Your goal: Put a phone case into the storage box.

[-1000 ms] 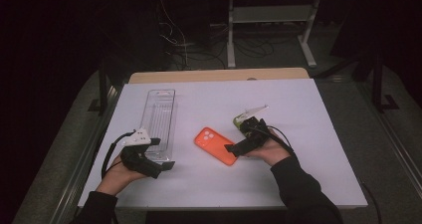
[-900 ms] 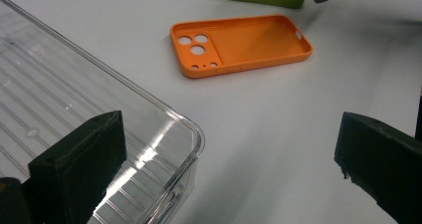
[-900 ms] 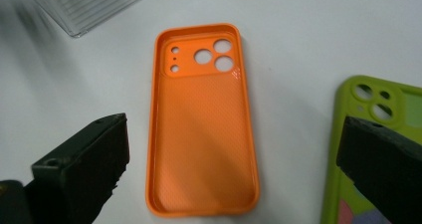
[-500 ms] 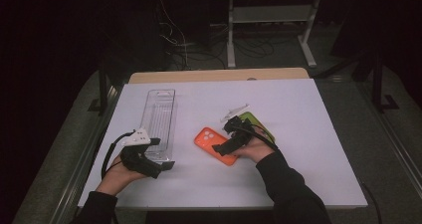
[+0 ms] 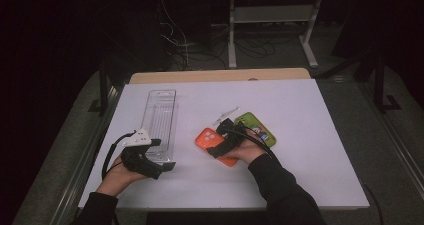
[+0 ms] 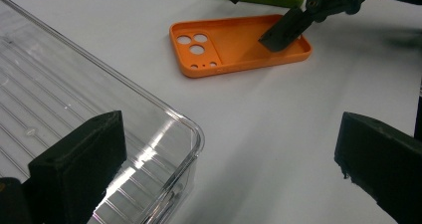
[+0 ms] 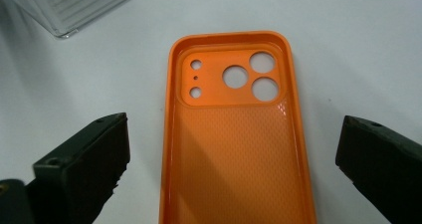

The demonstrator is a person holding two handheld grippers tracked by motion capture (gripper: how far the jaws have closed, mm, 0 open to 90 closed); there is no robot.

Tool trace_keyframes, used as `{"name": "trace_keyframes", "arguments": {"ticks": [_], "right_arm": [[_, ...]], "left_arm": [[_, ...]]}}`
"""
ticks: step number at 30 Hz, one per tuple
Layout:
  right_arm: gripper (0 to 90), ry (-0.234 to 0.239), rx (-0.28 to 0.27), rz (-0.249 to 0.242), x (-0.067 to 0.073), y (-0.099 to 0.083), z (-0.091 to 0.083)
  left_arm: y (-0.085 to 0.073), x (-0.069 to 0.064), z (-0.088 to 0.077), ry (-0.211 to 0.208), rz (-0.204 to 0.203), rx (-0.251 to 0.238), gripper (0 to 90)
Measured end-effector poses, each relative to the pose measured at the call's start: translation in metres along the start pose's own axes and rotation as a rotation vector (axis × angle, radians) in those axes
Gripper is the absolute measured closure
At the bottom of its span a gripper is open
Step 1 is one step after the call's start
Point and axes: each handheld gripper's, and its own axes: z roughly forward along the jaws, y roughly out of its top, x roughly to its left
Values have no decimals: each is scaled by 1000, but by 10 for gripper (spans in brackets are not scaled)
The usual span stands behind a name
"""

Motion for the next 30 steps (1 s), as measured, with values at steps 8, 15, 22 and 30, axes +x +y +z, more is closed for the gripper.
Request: {"name": "trace_keyframes", "arguments": {"ticks": [8,15,22,30], "right_arm": [[4,-11,28,-5,0,-6,12],[44,-25,33,-21,2,-11,18],[93,-69,27,-64,5,-14,18],[120,-73,24,-64,5,-14,16]], "left_arm": [[0,0,0,1,0,-2,0],[0,0,0,3,-9,-10,0],[-1,2,-1,4,-3,-7,0],[-1,2,0,5,-4,-4,0]]}}
